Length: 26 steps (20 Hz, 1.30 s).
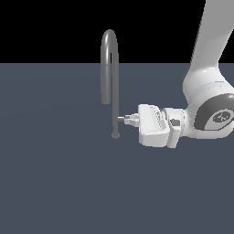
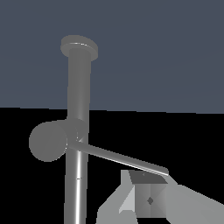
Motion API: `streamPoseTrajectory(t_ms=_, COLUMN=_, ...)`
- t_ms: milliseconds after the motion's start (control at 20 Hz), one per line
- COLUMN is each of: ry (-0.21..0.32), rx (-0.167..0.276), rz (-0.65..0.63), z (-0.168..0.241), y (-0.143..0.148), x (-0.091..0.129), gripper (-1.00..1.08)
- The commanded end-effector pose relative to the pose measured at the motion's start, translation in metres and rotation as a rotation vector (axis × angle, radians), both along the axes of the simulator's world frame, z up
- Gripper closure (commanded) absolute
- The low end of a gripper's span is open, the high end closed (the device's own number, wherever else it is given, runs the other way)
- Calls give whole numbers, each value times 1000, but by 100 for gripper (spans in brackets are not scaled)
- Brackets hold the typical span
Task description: Turn on the faucet by rotating a designated handle.
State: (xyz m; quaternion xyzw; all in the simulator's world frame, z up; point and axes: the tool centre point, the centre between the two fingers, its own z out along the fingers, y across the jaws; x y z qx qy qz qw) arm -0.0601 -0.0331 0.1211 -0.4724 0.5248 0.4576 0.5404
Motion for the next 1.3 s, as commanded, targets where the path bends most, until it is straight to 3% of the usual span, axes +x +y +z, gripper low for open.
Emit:
streamPoseTrajectory(t_ms=0, ry=0, rx=0, rz=0, z=0, y=0, x=0, gripper=108)
streamPoseTrajectory(t_ms=500, ry=30, rx=1, rz=-1, z=-51, y=1, x=-8, gripper=108)
streamPoseTrajectory(t_ms=550, ry=-9, rx=4, rz=3, z=-28, y=0, x=2, gripper=108)
streamPoseTrajectory(t_ms=1150, ry=27, rx=1, rz=0, z=-75, y=-2, x=10, gripper=108)
streamPoseTrajectory(t_ms=1200, ry=-20, rx=8, rz=7, z=-48, y=-3, x=19, gripper=108)
streamPoseTrajectory(t_ms=1250, ry=-16, rx=8, rz=7, z=-51, y=-3, x=21, gripper=108)
